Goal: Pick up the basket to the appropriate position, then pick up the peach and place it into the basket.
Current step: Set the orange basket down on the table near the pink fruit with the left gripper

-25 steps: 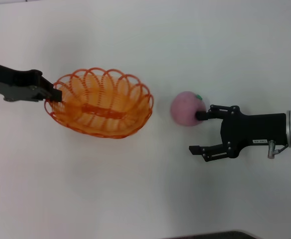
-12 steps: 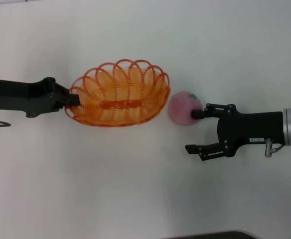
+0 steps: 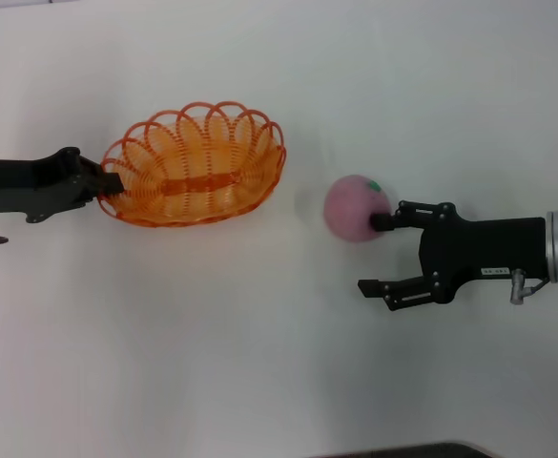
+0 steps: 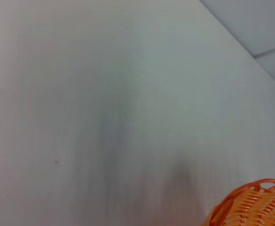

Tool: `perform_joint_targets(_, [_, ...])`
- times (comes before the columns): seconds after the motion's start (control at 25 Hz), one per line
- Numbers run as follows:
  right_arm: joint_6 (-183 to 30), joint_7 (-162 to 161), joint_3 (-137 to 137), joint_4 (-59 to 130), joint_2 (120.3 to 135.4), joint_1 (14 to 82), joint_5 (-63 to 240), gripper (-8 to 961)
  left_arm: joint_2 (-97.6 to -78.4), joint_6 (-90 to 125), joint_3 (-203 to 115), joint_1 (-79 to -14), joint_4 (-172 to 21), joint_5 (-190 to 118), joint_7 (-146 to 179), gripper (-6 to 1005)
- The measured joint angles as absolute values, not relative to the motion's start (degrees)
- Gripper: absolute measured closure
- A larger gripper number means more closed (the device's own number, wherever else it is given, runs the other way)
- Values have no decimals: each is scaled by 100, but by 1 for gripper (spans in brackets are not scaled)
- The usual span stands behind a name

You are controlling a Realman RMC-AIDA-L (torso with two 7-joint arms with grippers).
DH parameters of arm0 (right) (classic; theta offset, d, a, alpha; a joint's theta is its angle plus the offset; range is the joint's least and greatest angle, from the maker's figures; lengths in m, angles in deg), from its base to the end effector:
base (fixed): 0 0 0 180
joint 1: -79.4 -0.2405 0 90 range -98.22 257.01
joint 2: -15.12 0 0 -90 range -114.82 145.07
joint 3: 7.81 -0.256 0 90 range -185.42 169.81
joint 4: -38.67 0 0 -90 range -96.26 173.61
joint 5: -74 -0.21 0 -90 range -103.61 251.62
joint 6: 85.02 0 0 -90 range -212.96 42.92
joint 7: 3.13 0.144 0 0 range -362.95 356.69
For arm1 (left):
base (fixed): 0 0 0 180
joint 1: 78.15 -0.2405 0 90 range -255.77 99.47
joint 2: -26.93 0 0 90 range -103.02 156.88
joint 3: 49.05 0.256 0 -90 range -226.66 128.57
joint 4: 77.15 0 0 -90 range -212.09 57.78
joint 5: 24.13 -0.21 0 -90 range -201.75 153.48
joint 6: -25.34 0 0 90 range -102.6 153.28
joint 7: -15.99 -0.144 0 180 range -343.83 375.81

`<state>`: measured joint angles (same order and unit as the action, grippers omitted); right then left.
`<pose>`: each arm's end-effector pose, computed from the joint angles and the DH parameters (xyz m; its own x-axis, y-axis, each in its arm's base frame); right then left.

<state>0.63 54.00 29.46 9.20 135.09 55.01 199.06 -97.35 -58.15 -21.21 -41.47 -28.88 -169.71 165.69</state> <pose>0.3189 0.2718 -0.0400 0.9063 -0.2473 -0.3426 -0.3248 -0.9264 -0.1904 -0.2789 0.3495 -0.0033 -0.0371 0.9402 0.3387 0.9992 0.0297 0.0270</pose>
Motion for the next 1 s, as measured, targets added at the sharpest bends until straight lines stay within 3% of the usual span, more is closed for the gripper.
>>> perform_joint_targets(1.0, [32, 5400, 2949, 976, 13510, 5454, 19907, -4, -9762, -5507, -1592, -4445, -2906, -16882, 16626, 930])
